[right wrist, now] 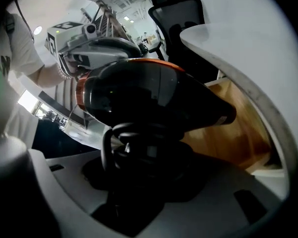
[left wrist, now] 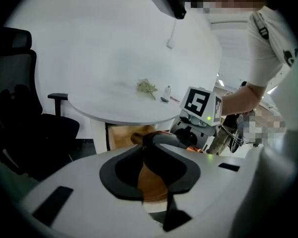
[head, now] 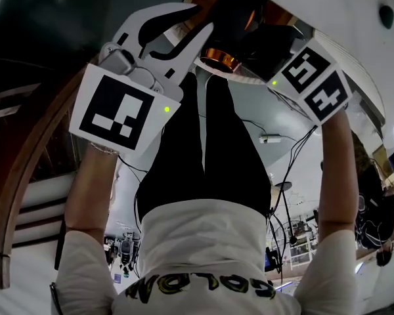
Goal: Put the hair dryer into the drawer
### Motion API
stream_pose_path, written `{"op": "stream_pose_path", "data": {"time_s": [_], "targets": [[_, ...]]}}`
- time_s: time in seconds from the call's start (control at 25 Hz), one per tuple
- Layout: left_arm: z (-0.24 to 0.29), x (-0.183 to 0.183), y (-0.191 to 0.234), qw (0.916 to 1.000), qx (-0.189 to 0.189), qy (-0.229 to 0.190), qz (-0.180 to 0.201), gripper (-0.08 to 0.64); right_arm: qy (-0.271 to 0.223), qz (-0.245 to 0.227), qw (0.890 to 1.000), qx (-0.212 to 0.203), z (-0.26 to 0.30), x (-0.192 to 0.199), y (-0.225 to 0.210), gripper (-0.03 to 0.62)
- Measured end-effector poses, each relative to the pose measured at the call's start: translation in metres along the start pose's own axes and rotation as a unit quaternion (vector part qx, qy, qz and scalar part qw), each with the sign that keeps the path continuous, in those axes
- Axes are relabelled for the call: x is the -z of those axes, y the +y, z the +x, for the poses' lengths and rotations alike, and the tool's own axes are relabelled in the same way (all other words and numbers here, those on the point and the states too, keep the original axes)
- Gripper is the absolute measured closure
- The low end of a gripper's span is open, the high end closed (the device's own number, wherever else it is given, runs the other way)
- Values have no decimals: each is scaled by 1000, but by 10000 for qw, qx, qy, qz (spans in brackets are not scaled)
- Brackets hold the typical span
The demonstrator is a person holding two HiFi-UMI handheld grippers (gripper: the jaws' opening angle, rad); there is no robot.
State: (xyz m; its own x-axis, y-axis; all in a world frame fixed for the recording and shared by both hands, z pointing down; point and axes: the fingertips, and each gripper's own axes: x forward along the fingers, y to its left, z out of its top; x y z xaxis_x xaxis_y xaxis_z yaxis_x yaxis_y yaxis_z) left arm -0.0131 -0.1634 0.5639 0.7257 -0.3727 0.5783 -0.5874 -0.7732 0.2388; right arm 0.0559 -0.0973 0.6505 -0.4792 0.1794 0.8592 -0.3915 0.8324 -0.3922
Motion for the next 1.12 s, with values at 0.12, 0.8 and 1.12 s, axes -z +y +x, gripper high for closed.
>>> {"op": "stream_pose_path", "data": {"time_s": [0.12, 0.8, 1.12], "targets": [[6, 2, 2, 9998, 63, 127, 112, 477, 249, -131, 9990, 344, 6, 1, -12, 348], [27, 22, 20, 9991, 59, 369, 198, 477, 1436, -564, 9749, 1605, 51, 2, -63, 348], [29, 28, 26, 9991, 35, 397, 137, 477, 1677, -571, 9654, 1915, 67, 8, -81, 348]]}}
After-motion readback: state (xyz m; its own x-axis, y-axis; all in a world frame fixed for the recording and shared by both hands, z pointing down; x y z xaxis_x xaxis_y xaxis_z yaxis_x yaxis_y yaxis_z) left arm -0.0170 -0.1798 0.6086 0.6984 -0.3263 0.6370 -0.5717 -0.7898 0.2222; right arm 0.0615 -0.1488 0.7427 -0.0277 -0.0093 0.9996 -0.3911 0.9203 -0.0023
